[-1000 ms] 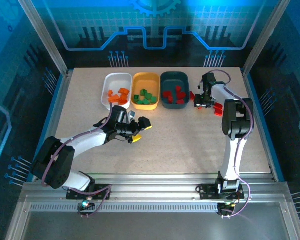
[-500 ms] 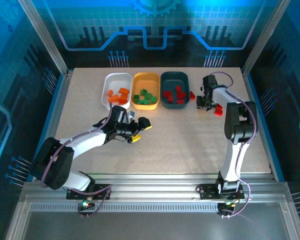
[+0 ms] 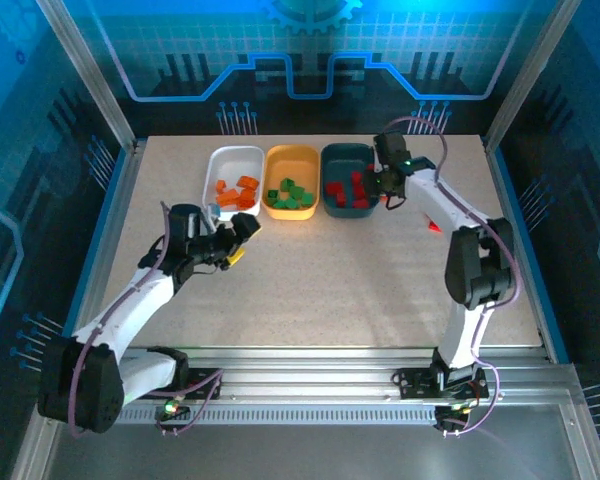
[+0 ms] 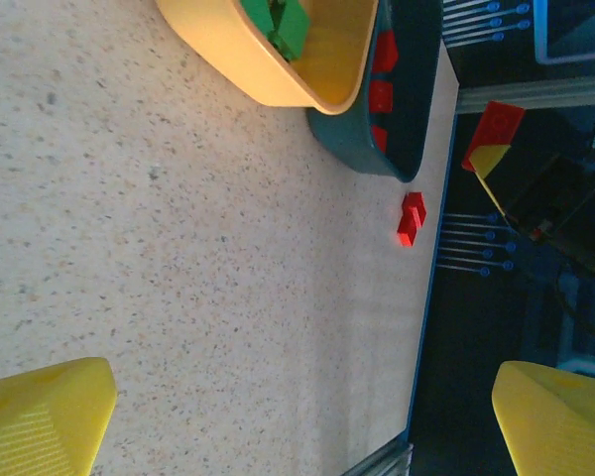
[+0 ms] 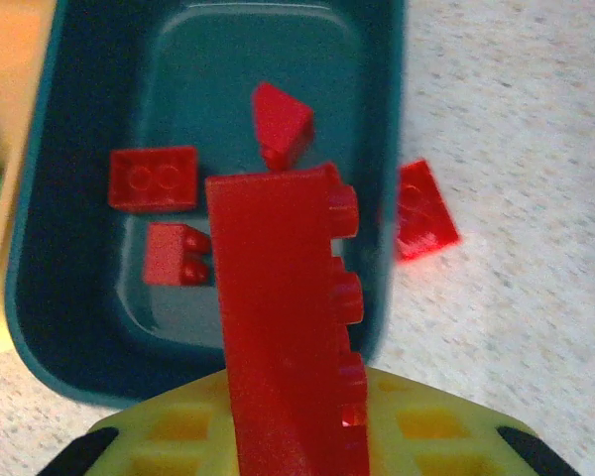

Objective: Sort the legos into containers by color

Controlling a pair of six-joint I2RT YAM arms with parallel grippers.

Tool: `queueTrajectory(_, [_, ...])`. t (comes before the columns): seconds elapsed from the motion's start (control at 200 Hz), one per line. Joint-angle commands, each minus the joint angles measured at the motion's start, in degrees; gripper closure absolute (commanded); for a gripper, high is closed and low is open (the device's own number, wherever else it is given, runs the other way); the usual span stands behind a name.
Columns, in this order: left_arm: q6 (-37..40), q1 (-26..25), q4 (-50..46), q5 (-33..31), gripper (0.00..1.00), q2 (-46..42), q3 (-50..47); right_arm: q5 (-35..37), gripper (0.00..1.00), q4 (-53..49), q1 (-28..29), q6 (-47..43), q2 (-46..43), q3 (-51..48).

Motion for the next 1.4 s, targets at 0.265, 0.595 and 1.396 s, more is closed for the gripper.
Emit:
queueTrajectory(0.265, [0.63,0.97,-2.94,3.09,0.01,-5.60,-4.40,-3.64,0.40,-7.40,1.11,2.62,7.94,15.48])
queueTrajectory(0.595, [-0.60,0.88,-0.74,4.10,0.01,-5.38,-6.56,-6.26,0.40,-5.25,-10.08,8.41,3.15,3.79])
queueTrajectory(1.396, [-0.71,-1.65,-2.05,2.48,0.01,-0.62,-2.92,-3.64,0.40,-16.59,-12.58,4.05,27.29,26.27])
